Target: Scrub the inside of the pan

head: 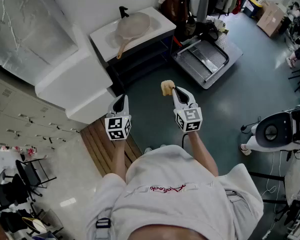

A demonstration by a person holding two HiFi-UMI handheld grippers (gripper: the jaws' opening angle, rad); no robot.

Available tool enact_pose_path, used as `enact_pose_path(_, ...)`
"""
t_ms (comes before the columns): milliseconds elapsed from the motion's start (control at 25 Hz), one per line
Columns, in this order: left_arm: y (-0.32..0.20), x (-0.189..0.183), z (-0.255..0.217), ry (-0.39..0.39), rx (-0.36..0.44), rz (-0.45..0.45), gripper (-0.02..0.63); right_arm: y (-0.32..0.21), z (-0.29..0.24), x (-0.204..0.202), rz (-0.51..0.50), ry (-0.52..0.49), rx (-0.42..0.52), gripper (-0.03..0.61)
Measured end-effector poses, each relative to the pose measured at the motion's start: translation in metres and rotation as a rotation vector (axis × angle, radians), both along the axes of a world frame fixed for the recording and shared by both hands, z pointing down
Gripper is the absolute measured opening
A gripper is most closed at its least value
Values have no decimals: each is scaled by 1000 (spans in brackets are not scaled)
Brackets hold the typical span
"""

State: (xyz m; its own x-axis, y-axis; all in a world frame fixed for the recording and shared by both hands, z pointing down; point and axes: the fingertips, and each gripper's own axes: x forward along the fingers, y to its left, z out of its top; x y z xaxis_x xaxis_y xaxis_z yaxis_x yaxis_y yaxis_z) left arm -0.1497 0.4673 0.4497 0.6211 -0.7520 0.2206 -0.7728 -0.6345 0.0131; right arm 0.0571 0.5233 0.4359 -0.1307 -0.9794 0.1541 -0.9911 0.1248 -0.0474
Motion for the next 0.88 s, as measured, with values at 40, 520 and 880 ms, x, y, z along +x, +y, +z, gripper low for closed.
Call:
enact_pose_path(40, 2, 1, 0, -3, -2, 1, 0, 1, 0, 0, -1, 0, -2, 23)
enact_pose_path(520, 12, 15, 2, -18, -11, 10, 0, 12, 2, 12, -13, -41, -4, 23)
enact_pose_path(880, 17, 39, 6, -16, -19, -6, 0, 12, 7, 33, -37, -43, -16, 23)
